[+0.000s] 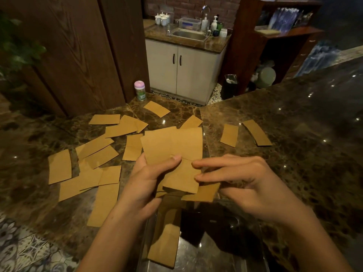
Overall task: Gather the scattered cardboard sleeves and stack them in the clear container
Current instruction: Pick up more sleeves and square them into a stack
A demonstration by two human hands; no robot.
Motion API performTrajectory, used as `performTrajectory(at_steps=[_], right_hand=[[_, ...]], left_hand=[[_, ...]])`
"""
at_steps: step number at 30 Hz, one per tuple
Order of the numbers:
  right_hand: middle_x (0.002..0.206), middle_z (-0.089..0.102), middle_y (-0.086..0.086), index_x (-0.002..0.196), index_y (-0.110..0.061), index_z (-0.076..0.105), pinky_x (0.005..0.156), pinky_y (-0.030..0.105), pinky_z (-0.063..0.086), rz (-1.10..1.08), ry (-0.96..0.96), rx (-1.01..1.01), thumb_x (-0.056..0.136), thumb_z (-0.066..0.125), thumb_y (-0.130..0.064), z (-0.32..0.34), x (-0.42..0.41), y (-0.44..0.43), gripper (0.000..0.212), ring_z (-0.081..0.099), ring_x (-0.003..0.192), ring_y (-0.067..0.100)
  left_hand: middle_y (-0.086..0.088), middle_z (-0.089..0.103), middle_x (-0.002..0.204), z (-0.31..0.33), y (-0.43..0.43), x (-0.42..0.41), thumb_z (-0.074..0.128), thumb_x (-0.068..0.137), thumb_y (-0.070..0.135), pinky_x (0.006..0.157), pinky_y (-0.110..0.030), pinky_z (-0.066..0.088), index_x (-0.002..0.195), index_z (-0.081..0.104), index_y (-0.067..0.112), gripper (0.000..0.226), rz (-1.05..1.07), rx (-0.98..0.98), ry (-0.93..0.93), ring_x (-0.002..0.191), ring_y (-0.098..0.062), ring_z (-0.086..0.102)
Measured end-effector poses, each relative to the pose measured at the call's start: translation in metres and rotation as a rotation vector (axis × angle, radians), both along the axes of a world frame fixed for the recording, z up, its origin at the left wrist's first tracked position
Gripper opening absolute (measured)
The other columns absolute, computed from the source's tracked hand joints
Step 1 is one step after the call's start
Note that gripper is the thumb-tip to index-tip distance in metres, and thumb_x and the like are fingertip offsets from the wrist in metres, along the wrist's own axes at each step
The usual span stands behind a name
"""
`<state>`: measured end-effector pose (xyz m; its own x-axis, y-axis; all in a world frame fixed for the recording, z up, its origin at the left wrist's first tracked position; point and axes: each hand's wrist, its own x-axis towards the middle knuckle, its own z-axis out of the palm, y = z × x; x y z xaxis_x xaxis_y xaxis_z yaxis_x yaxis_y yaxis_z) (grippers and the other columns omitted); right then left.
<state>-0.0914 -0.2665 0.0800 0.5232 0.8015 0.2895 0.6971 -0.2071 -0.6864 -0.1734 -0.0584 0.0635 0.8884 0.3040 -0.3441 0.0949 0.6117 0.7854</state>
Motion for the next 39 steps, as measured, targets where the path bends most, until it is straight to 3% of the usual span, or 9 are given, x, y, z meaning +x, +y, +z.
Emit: performTrajectory(at_steps=[4,7,9,13,20,27,31,34,39], right_hand=[[0.115,0.078,-0.006,0.112,-0.014,0.078,0.085,0.024,0.060,-0.056,0.404,0.145,0.090,0.074,-0.005,0.000,-0.006,-0.003,0.023,0.073,0.109,0.011],[0.117,0.077,0.006,0.125,-0.016,0.068,0.087,0.036,0.062,-0.246,0.786,0.404,0.085,0.080,-0.013,-0.009,-0.008,0.010,0.042,0.074,0.110,0.023],[0.120,0.077,0.002,0.128,-0.022,0.067,0.093,0.045,0.061,-0.358,0.871,0.435,0.081,0.081,-0.019,-0.015,-0.010,0.024,0.049,0.074,0.113,0.022],[0.116,0.079,-0.003,0.122,-0.026,0.072,0.093,0.045,0.061,-0.440,0.939,0.471,0.092,0.072,-0.018,-0.020,-0.018,0.042,0.032,0.074,0.110,0.018],[0.114,0.079,-0.001,0.121,-0.023,0.070,0.082,0.032,0.063,-0.395,0.980,0.515,0.088,0.070,-0.017,-0.018,-0.015,0.033,0.034,0.076,0.106,0.017],[0.113,0.080,0.006,0.124,-0.016,0.070,0.078,0.034,0.065,-0.373,1.036,0.509,0.091,0.069,-0.011,-0.022,-0.016,0.038,0.033,0.077,0.104,0.024],[0.109,0.080,-0.004,0.124,-0.022,0.071,0.080,0.036,0.066,-0.600,0.632,0.422,0.096,0.070,-0.015,-0.023,-0.019,0.038,0.029,0.077,0.101,0.014],[0.109,0.079,-0.008,0.127,-0.023,0.070,0.078,0.040,0.067,-0.648,0.400,0.357,0.096,0.070,-0.026,-0.024,-0.026,0.040,0.031,0.076,0.100,0.010],[0.109,0.079,-0.001,0.127,-0.024,0.067,0.082,0.042,0.066,-0.474,0.645,0.398,0.101,0.063,-0.019,-0.018,-0.031,0.052,0.026,0.077,0.099,0.015]], left_hand=[[-0.011,0.074,0.107,-0.002,-0.001,0.001,0.075,0.076,0.007,0.060,-0.032,0.060,0.121,0.059,0.017,0.049,0.077,-0.014,-0.011,0.089,-0.025,0.075],[-0.010,0.075,0.105,-0.002,-0.005,-0.001,0.076,0.078,0.007,0.065,-0.033,0.061,0.119,0.059,0.019,0.046,0.037,0.030,-0.022,0.087,-0.022,0.077],[-0.013,0.075,0.104,-0.002,-0.009,0.000,0.077,0.076,0.007,0.068,-0.036,0.062,0.116,0.058,0.017,0.045,-0.005,0.060,-0.038,0.089,-0.025,0.076],[-0.010,0.078,0.100,-0.003,-0.015,0.002,0.071,0.082,0.020,0.069,-0.035,0.062,0.118,0.062,0.015,0.037,-0.034,0.003,-0.079,0.090,-0.024,0.076],[-0.002,0.078,0.097,-0.007,-0.004,0.003,0.073,0.080,0.015,0.073,-0.036,0.063,0.113,0.062,0.021,0.036,0.048,0.101,-0.101,0.093,-0.023,0.075],[0.000,0.078,0.096,-0.013,-0.011,0.006,0.078,0.078,0.012,0.074,-0.038,0.062,0.106,0.065,0.025,0.034,0.082,0.244,-0.133,0.093,-0.024,0.075],[0.007,0.075,0.097,-0.022,-0.008,0.008,0.083,0.077,0.022,0.079,-0.051,0.062,0.101,0.070,0.030,0.029,0.169,0.568,-0.063,0.093,-0.018,0.074],[0.011,0.074,0.097,-0.022,-0.015,0.010,0.071,0.088,0.033,0.080,-0.045,0.062,0.102,0.070,0.030,0.015,0.162,0.696,-0.085,0.092,-0.010,0.072],[0.001,0.078,0.094,-0.014,-0.028,0.007,0.052,0.092,0.043,0.068,-0.030,0.060,0.106,0.070,0.027,0.028,-0.021,0.381,-0.082,0.088,-0.017,0.075]])
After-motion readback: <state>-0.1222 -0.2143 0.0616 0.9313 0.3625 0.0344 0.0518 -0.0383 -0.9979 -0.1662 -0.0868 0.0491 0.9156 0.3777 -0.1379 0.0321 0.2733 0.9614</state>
